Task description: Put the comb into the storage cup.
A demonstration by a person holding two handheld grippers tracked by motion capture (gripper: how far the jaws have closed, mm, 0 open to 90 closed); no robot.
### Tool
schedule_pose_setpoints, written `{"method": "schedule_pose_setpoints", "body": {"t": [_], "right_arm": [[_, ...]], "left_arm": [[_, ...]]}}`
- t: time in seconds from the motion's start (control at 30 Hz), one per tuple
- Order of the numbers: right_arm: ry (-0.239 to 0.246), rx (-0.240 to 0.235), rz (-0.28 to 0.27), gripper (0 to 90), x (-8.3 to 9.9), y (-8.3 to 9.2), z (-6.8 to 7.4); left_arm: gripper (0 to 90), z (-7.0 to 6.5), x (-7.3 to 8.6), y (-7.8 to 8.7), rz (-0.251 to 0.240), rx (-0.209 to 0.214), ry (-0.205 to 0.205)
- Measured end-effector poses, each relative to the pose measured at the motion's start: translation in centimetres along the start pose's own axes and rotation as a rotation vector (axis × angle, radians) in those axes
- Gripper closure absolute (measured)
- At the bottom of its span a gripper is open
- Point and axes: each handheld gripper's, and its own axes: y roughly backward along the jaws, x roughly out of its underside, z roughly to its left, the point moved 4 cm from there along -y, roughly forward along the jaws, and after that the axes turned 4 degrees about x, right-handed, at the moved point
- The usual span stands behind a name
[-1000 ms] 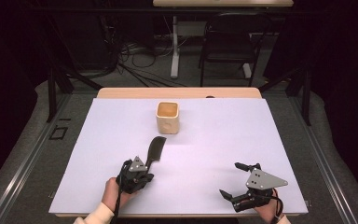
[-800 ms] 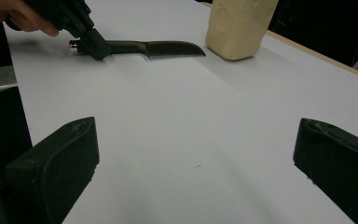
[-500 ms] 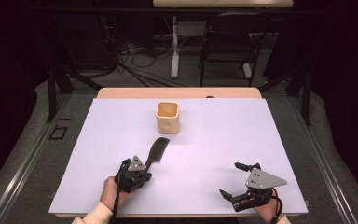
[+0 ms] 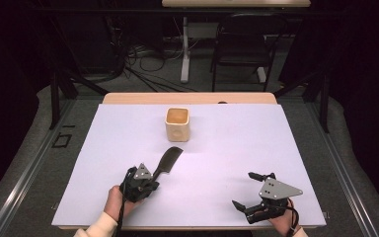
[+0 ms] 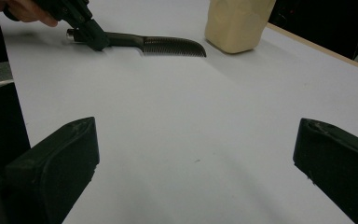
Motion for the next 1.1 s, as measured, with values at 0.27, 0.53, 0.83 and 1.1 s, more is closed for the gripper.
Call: {"method": "schedule_pose_setpoints", "body": {"t": [0.27,0.53,0.83,1.1], "right_arm": [[-0.001,0.002,0.009,0.0,0.1,-0.1,0.0],[-0.003,0.000,0.006,0.0,0.0,-0.1,0.0],[-0.009,0.000,0.016,0.0,0.1,-0.1,-0.1],[-0.011,0.000,0.018,0.0,0.2,-0.3,-0.1]], "left_arm": [[90.0,0.4,0.1,0.2,0.011,-0.023,-0.022],[90.0,0.9,0.1,0.2,0.015,-0.013,-0.027],[90.0,1.7,0.2,0.4,0.022,-0.037,-0.037],[90.0,2.0,0.1,0.4,0.022,-0.042,-0.041]]}}
